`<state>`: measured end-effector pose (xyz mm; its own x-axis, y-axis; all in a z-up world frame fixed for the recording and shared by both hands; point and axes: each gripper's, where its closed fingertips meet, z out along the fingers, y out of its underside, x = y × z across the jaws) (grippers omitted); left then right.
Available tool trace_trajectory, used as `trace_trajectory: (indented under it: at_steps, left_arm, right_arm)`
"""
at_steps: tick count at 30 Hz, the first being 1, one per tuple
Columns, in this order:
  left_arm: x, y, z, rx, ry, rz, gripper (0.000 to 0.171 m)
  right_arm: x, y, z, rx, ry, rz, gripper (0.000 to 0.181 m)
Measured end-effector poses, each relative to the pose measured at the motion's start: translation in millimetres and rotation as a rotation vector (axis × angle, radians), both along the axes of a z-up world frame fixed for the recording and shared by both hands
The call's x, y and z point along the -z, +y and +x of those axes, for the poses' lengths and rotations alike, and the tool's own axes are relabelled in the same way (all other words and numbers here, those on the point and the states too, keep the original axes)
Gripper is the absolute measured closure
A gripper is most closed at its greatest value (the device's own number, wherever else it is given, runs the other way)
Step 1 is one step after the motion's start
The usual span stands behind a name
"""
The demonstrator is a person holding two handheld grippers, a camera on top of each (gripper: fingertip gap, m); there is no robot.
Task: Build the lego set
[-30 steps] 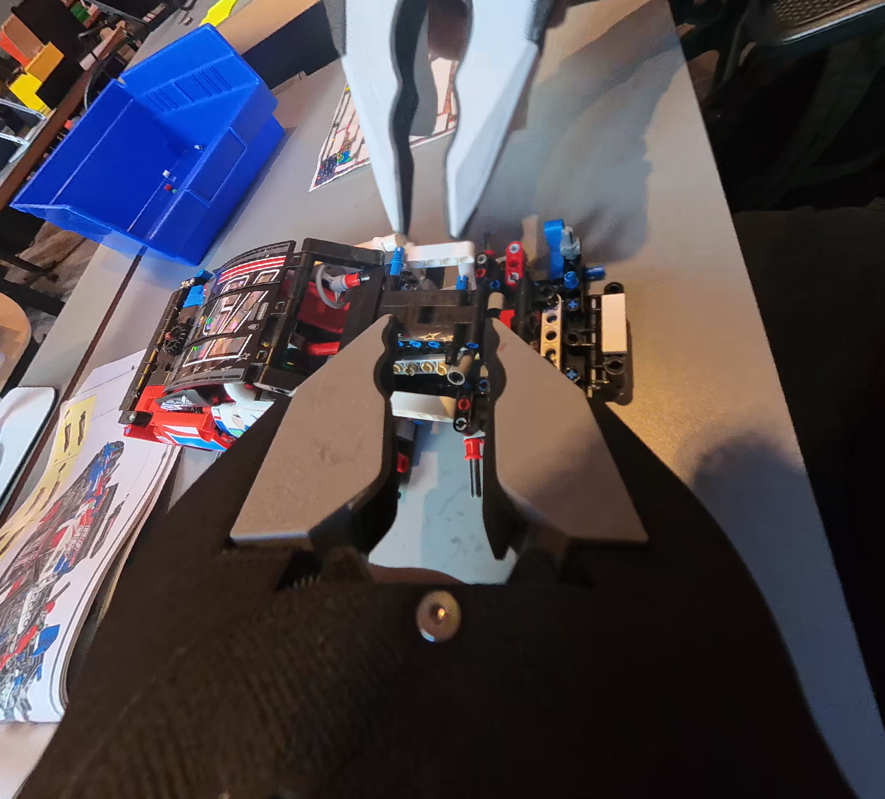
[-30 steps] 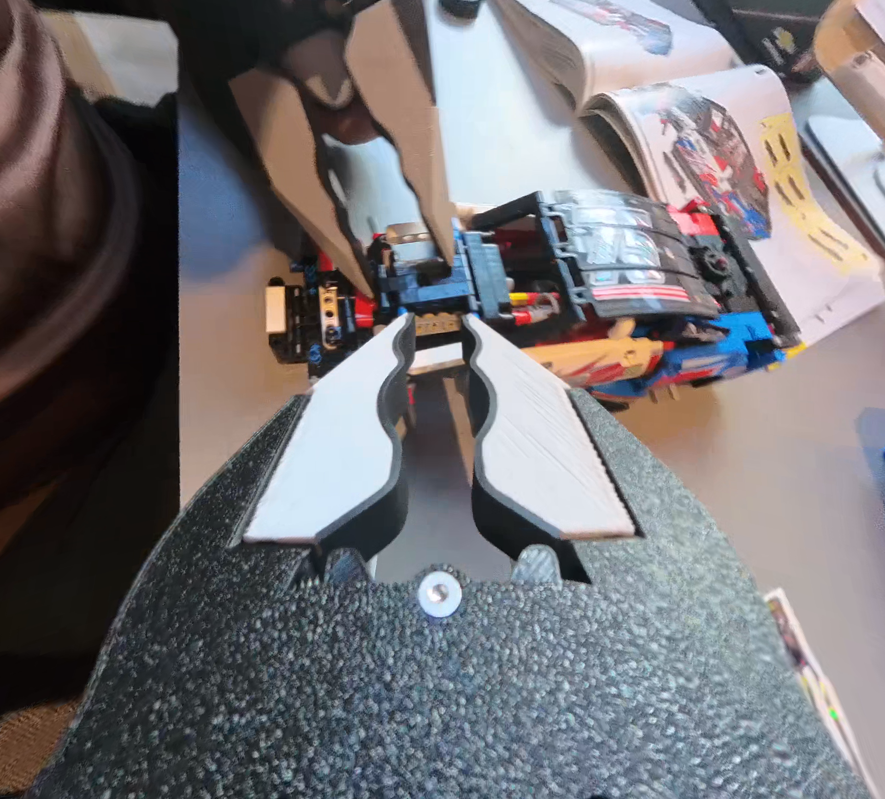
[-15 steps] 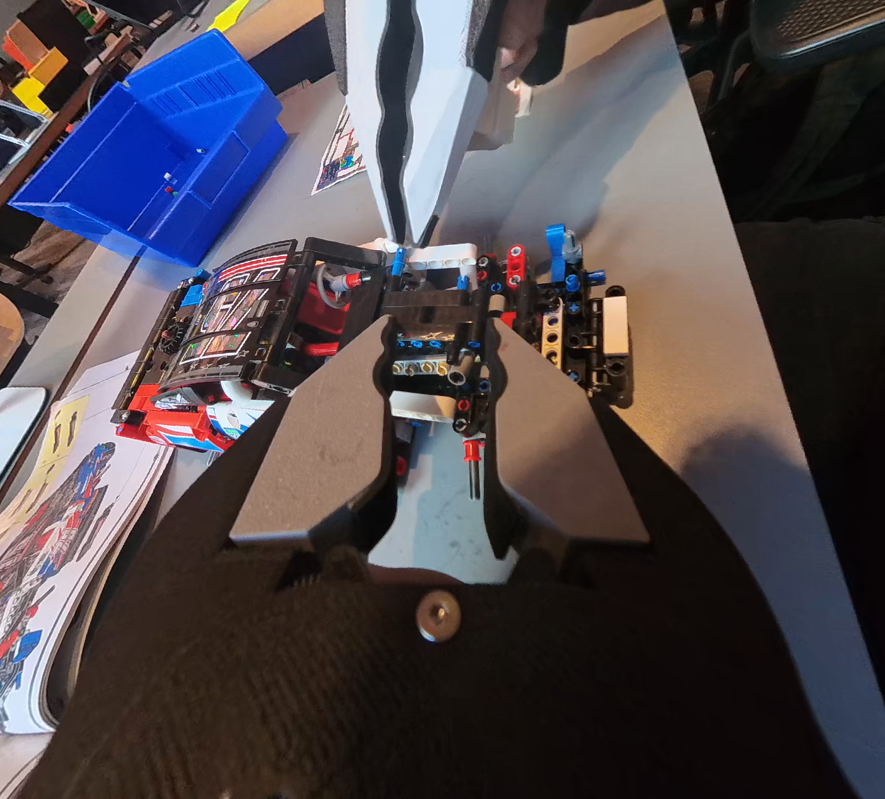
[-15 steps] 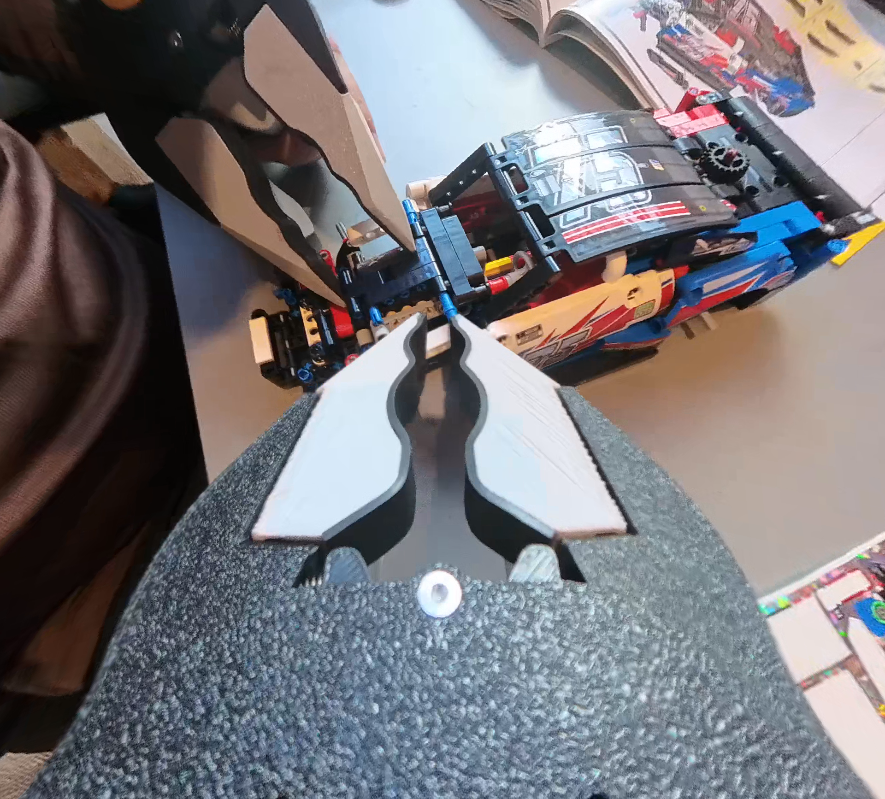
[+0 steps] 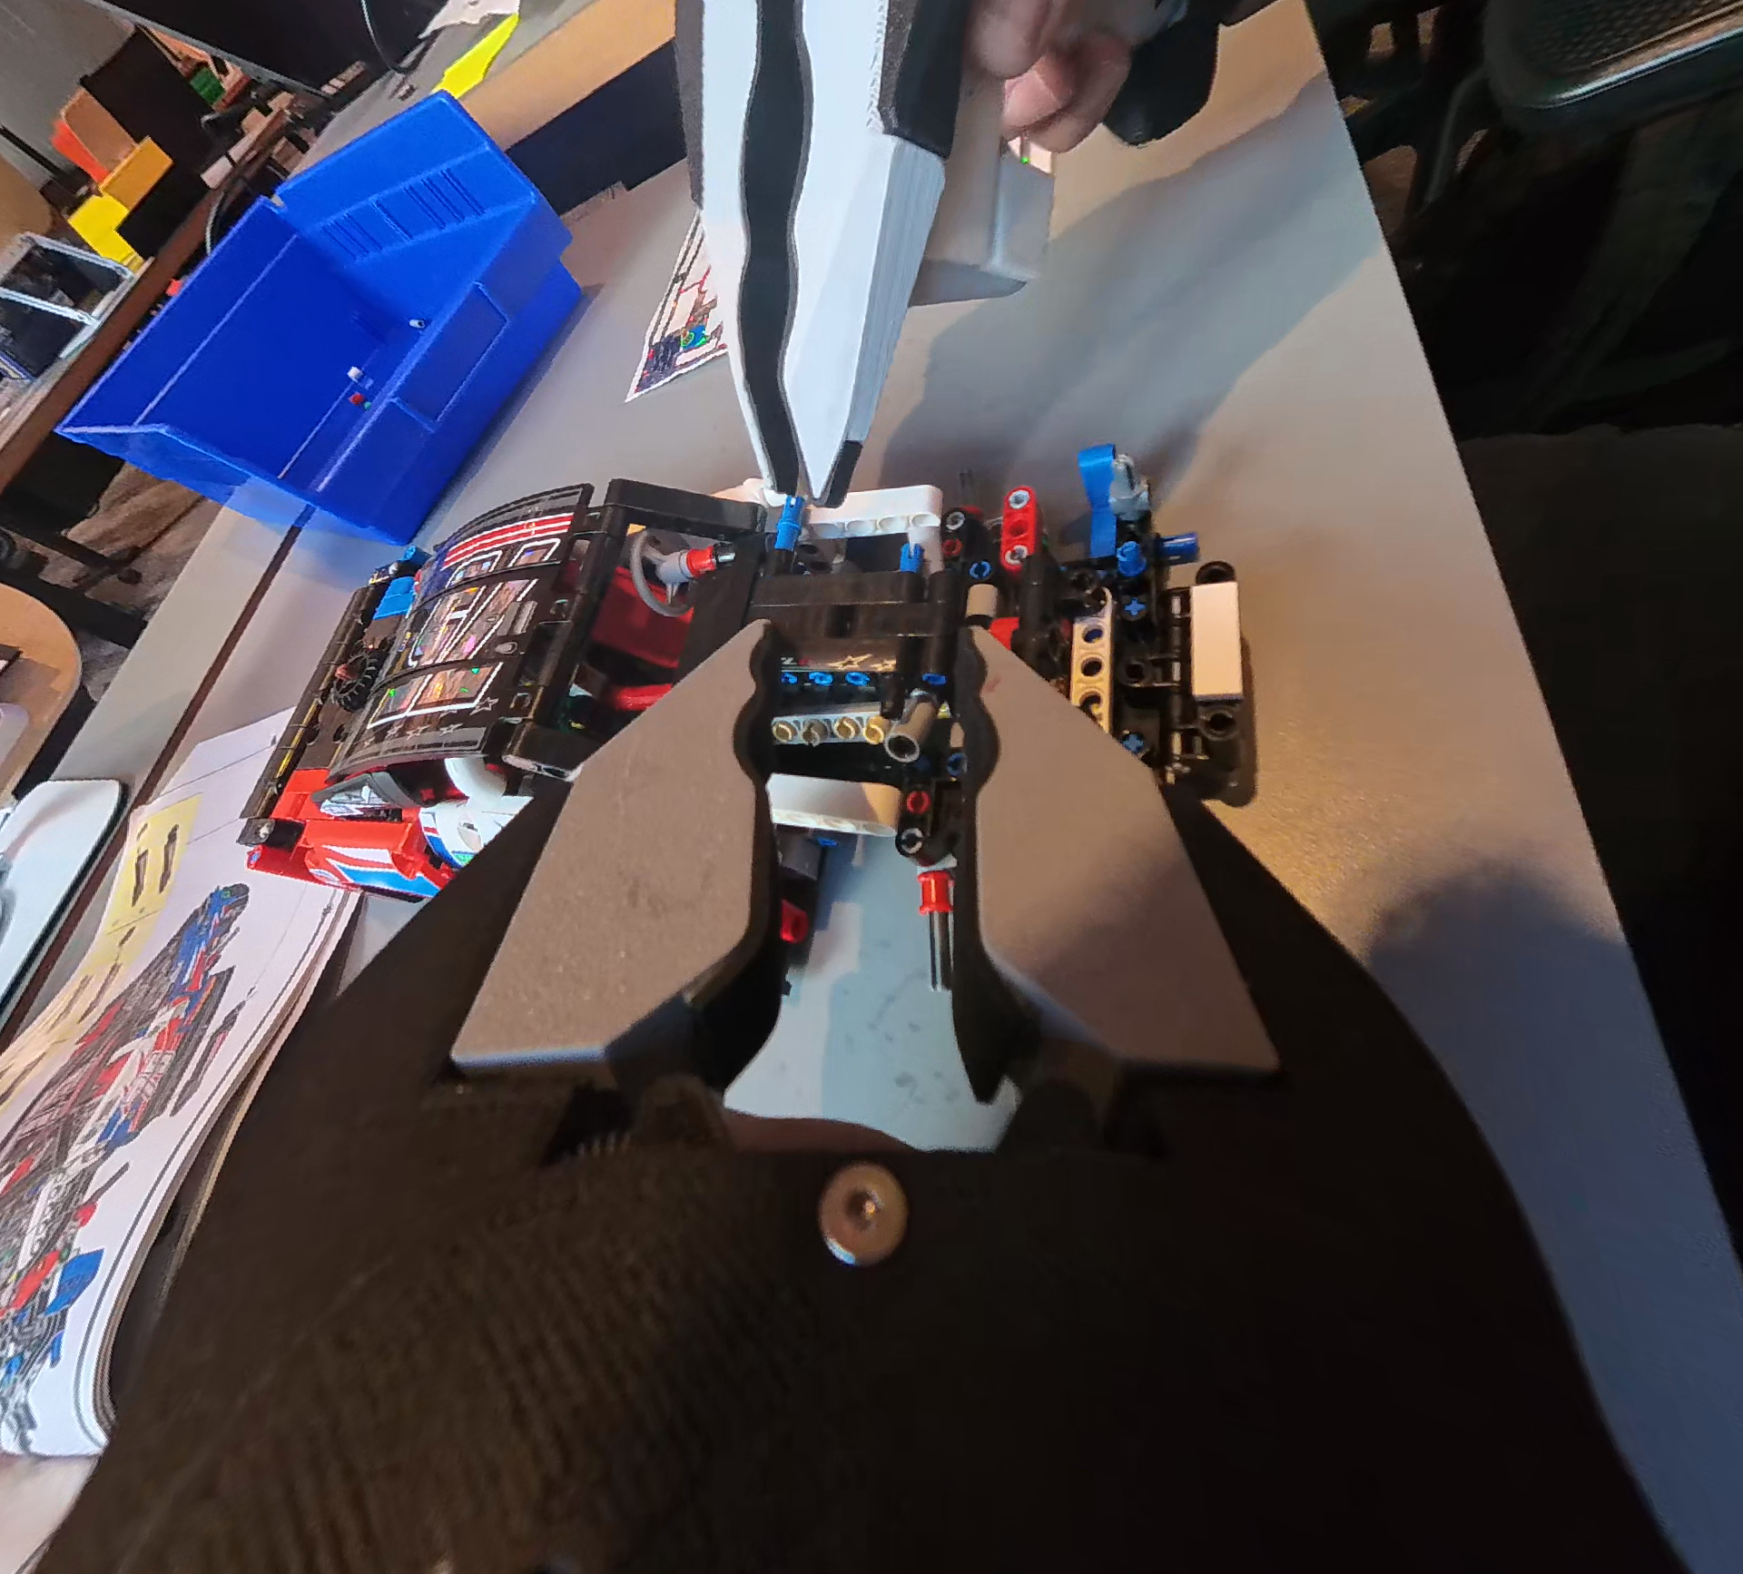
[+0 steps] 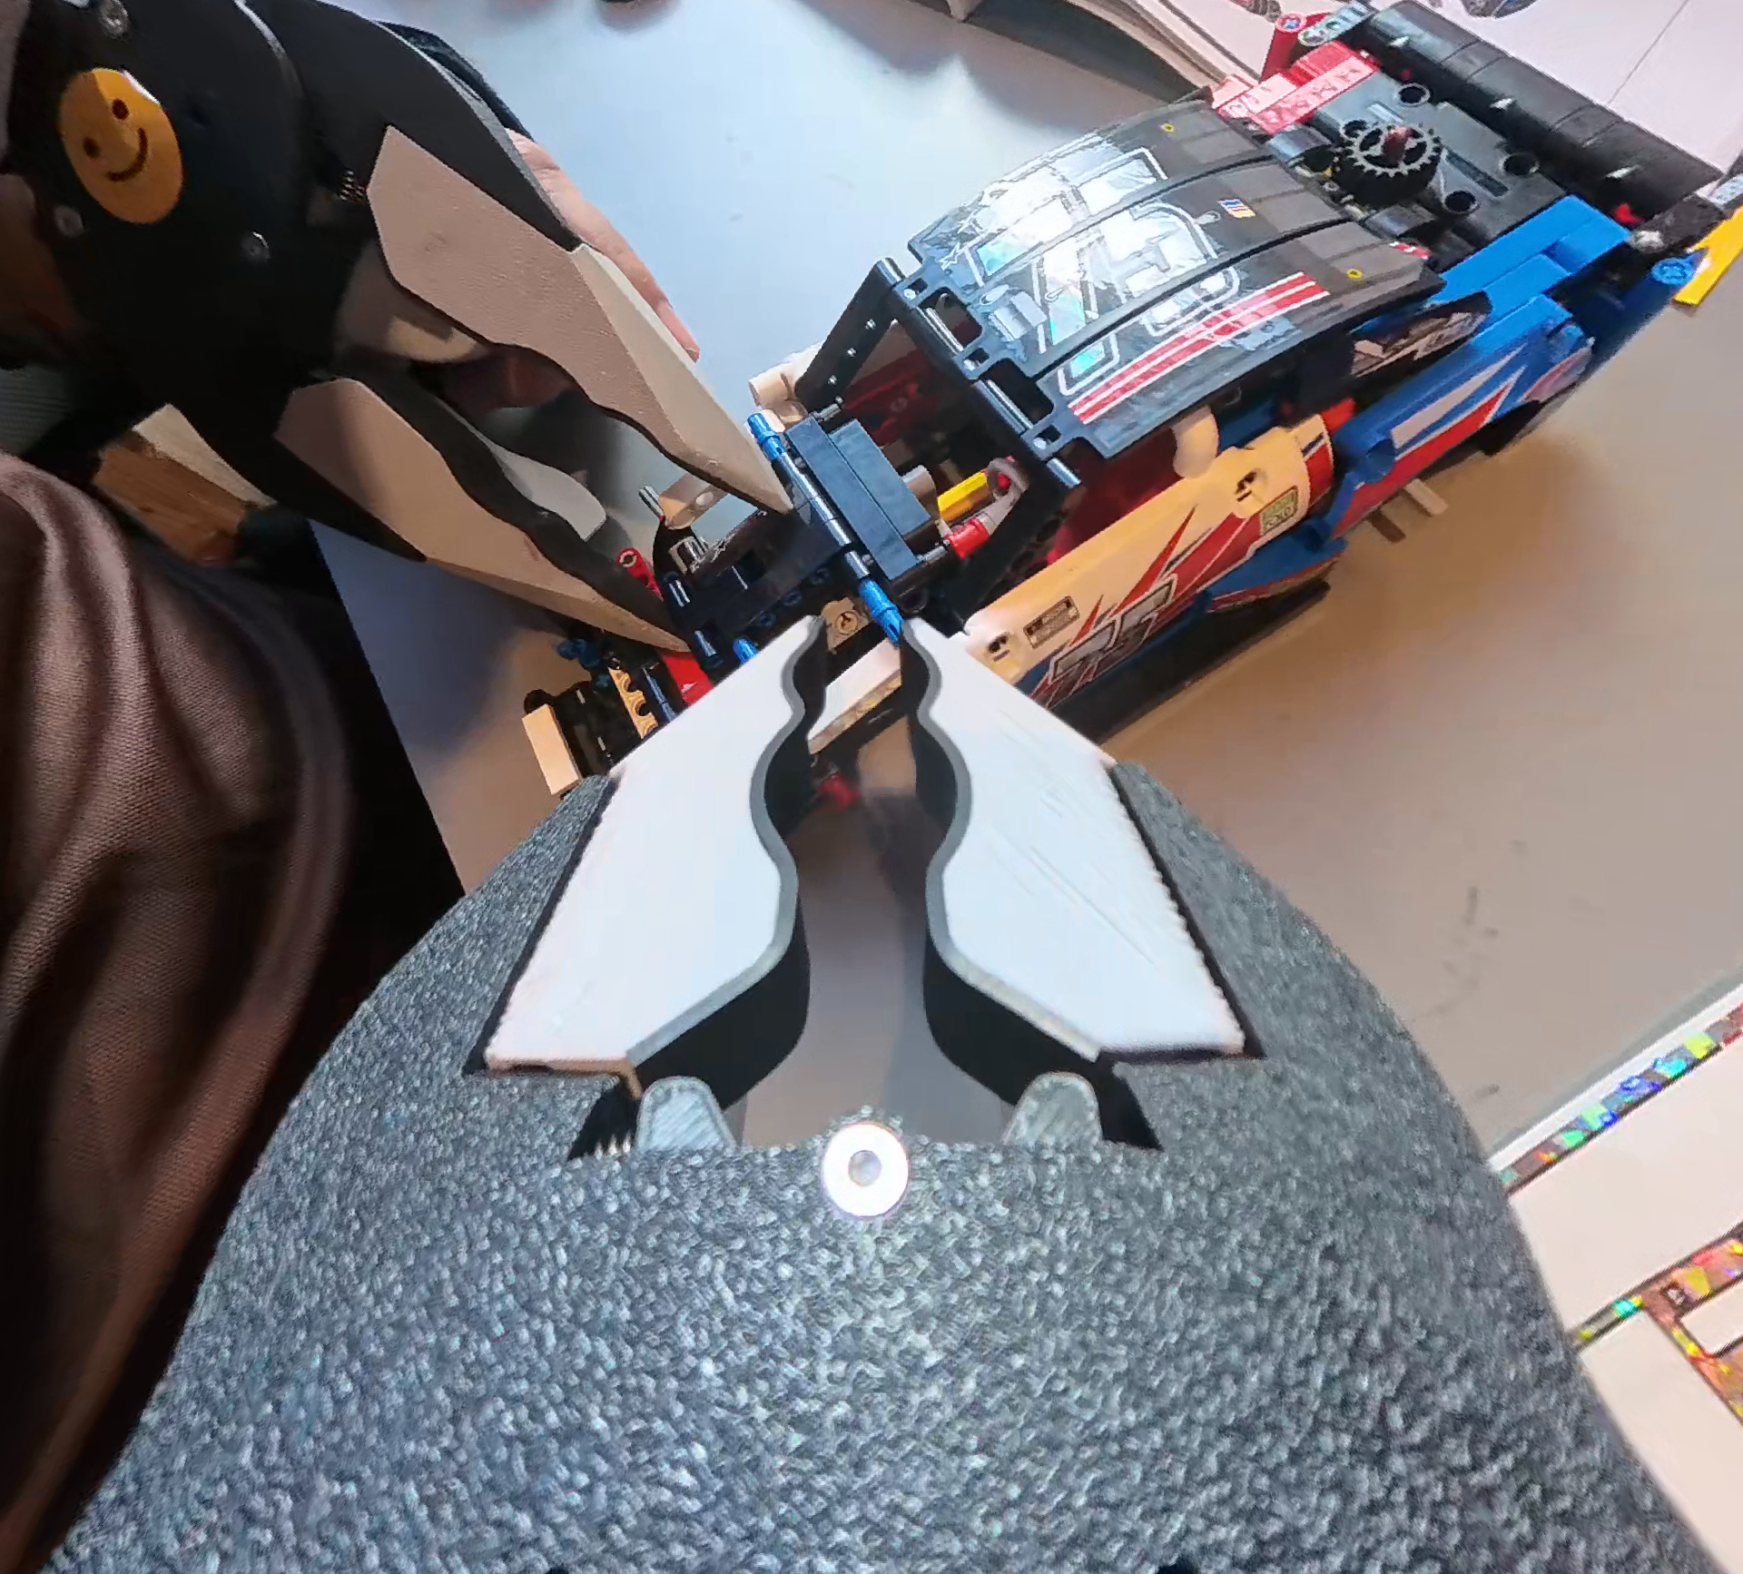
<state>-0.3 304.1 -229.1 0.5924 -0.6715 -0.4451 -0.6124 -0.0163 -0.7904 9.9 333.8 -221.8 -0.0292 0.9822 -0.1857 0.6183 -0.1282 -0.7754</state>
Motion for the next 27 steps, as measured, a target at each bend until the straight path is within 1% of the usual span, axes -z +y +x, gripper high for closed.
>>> trace_trajectory:
  at_steps: [4, 8, 27]
  left_arm:
    - [0.0, 0.5, 0.0, 0.0, -0.006, 0.002, 0.138]
    - [-0.1, 0.8, -0.2, 0.0, -0.008, 0.002, 0.137]
    - [0.1, 1.8, -0.8, 0.003, -0.012, 0.0, 0.137]
  right_arm:
    - [1.3, 3.9, 1.8, 0.047, -0.017, -0.016, 0.165]
    - [0.1, -3.4, -0.6, 0.058, -0.008, -0.078, 0.156]
    - [1.9, -0.5, -3.3, 0.143, -0.001, -0.028, 0.156]
